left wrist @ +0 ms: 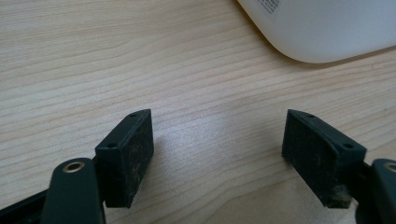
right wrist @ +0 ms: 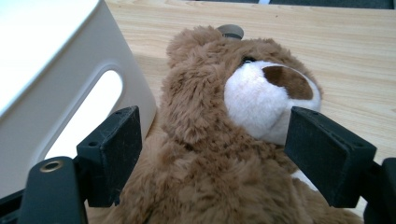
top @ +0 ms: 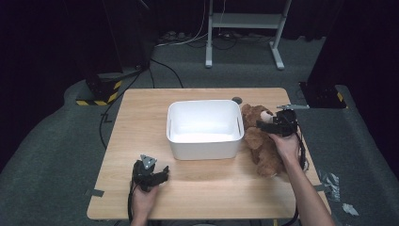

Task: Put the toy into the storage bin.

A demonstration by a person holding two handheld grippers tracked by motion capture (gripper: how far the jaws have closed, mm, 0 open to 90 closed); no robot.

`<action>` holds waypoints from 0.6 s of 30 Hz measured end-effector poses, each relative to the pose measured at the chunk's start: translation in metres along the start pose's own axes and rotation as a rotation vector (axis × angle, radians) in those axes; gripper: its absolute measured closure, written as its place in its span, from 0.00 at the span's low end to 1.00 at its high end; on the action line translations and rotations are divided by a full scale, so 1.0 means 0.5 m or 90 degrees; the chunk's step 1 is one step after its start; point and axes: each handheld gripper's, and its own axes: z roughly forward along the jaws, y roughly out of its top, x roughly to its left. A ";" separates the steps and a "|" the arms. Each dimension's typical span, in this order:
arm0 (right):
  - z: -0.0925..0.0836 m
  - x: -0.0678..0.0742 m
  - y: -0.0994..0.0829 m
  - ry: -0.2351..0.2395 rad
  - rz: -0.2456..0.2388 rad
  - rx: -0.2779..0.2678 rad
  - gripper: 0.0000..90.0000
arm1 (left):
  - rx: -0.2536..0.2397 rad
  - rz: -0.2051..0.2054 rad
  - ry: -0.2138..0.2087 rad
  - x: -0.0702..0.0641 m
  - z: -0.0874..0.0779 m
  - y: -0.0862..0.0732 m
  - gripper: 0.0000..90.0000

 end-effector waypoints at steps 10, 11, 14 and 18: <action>0.040 -0.006 0.008 -0.015 0.020 0.045 0.19 | -0.001 0.000 0.000 0.000 0.000 0.000 0.28; 0.044 -0.008 0.007 -0.019 0.026 0.040 0.19 | 0.000 0.000 0.000 0.000 0.000 0.000 0.28; 0.046 -0.009 0.003 -0.027 0.035 0.041 0.19 | 0.000 0.000 0.000 0.000 0.000 0.000 0.28; 0.050 -0.010 -0.001 -0.042 0.036 0.047 0.19 | -0.001 0.000 0.000 0.000 0.000 0.000 0.28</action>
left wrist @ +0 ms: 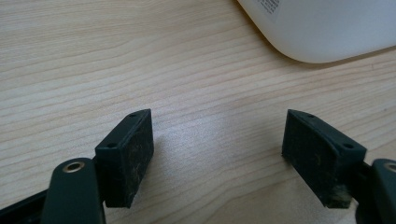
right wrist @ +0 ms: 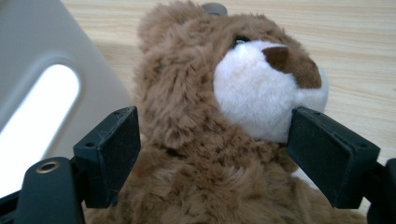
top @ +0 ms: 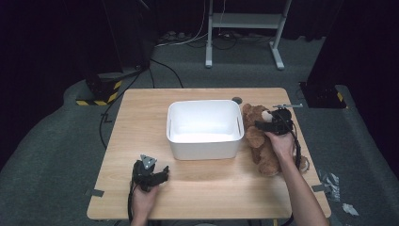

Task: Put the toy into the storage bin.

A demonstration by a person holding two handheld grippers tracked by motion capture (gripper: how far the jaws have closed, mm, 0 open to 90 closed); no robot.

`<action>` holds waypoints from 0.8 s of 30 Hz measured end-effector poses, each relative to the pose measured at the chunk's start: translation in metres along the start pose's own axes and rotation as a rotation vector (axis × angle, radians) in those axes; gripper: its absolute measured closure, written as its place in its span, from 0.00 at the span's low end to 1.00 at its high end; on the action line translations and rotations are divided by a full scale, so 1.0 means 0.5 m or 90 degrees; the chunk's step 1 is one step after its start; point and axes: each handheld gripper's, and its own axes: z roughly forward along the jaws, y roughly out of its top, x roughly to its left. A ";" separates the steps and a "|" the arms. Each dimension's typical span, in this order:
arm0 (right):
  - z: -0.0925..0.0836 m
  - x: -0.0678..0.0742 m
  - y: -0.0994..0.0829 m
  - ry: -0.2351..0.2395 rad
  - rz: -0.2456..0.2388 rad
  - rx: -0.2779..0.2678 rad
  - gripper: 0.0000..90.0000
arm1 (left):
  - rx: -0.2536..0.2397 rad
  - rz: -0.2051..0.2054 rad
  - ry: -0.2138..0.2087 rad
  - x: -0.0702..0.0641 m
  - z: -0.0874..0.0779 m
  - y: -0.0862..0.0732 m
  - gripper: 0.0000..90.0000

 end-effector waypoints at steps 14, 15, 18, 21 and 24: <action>0.054 0.013 -0.022 -0.039 -0.008 0.067 0.20 | 0.001 -0.001 0.001 0.000 0.000 0.000 0.28; 0.058 0.015 -0.024 -0.042 -0.013 0.076 0.20 | 0.000 -0.001 0.000 0.000 0.000 0.000 0.28; 0.061 0.014 -0.026 -0.039 -0.012 0.085 0.21 | -0.001 -0.001 0.000 0.000 0.000 0.000 0.28; 0.068 0.014 -0.028 -0.038 -0.011 0.096 0.27 | -0.002 0.001 -0.001 0.000 0.000 0.000 0.28; 0.068 0.014 -0.027 -0.040 -0.016 0.102 0.31 | -0.001 0.000 0.000 0.000 0.000 0.000 0.28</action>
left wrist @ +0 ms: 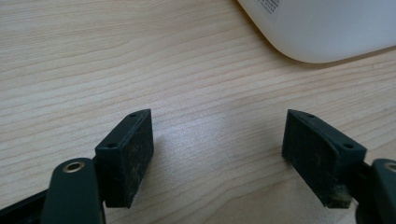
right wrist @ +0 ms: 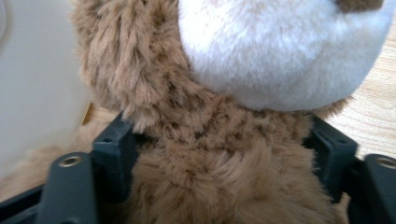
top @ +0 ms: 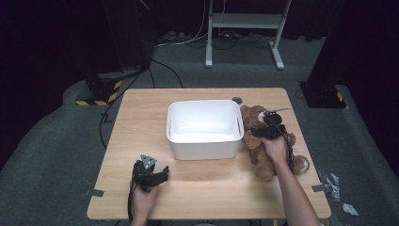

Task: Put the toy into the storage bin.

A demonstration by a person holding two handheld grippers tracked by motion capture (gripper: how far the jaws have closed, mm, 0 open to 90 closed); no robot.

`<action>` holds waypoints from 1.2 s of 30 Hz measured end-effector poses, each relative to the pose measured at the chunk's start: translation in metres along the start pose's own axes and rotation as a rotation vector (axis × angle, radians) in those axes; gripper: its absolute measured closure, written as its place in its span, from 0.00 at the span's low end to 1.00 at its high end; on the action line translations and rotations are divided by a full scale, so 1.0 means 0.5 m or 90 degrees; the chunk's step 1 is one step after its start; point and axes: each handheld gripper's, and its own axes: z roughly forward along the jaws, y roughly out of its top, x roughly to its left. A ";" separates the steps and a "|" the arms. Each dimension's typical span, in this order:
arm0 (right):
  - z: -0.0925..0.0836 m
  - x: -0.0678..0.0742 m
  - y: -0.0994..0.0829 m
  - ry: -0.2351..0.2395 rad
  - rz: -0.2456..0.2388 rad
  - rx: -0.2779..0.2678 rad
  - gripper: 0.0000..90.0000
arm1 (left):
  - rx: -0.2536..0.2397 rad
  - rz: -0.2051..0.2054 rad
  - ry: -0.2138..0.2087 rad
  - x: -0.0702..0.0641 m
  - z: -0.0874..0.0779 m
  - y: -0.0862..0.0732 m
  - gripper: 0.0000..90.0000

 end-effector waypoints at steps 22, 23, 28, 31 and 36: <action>-0.017 -0.021 -0.020 0.044 -0.014 -0.028 0.68 | 0.001 -0.005 0.002 0.001 0.000 0.000 0.28; -0.021 -0.014 -0.027 0.032 -0.029 -0.048 0.69 | 0.001 -0.004 0.002 0.001 0.000 0.000 0.28; -0.036 -0.001 -0.044 0.025 -0.055 -0.090 0.71 | -0.001 -0.002 0.001 0.000 0.000 0.000 0.28; -0.043 -0.006 -0.049 0.032 -0.051 -0.108 0.72 | -0.001 -0.002 0.001 0.000 0.000 0.000 0.28; -0.078 -0.022 -0.060 0.052 -0.035 -0.152 0.75 | -0.001 -0.002 0.002 0.000 0.000 0.000 0.28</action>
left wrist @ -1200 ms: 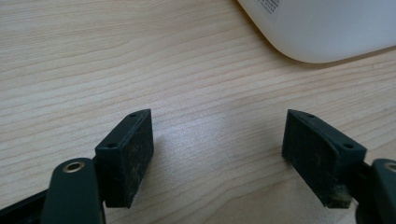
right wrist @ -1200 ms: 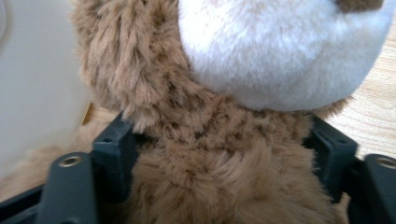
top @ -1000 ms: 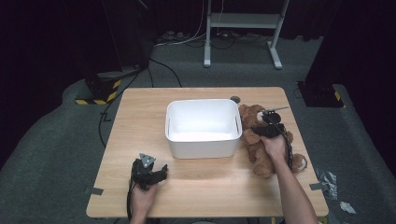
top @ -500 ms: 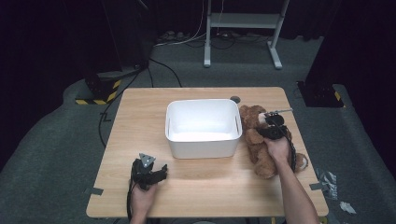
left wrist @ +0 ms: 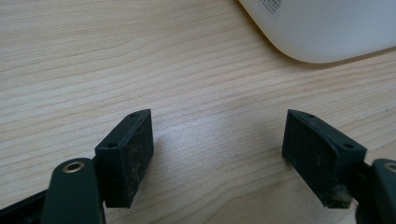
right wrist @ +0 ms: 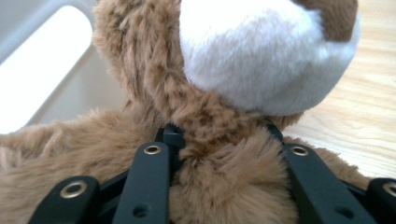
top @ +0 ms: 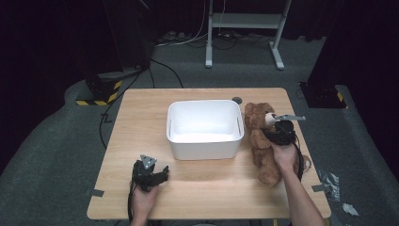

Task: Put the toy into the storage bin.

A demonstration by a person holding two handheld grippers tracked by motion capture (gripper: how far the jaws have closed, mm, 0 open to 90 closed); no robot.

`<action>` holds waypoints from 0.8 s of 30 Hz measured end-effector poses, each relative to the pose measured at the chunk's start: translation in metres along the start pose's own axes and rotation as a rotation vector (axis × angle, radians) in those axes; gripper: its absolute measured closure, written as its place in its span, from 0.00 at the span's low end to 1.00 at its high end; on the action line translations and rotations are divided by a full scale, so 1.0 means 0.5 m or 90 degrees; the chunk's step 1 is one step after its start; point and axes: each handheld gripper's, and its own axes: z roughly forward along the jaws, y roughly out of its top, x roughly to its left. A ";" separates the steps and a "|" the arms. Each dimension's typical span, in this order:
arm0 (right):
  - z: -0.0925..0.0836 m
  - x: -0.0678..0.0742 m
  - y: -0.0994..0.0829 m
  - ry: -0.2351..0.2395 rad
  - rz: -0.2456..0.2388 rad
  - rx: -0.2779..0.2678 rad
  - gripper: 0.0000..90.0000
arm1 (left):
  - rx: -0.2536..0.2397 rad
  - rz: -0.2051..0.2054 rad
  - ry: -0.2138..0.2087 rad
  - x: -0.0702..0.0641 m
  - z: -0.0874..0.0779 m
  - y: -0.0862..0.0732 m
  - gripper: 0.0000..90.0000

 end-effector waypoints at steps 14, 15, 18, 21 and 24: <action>-0.072 0.007 0.003 0.039 -0.016 -0.056 0.79 | 0.004 0.004 0.002 0.001 -0.001 0.001 0.28; -0.078 0.007 0.003 0.043 -0.020 -0.060 0.79 | 0.004 0.004 0.002 0.001 -0.001 0.001 0.28; -0.094 0.011 0.004 0.050 -0.020 -0.069 0.80 | 0.004 0.004 0.002 0.001 -0.001 0.000 0.28; -0.110 0.013 0.006 0.060 -0.011 -0.085 0.80 | 0.002 0.003 0.001 0.001 0.000 0.000 0.28; -0.121 0.014 0.007 0.068 -0.011 -0.099 0.80 | 0.003 0.003 0.001 0.001 0.000 0.000 0.28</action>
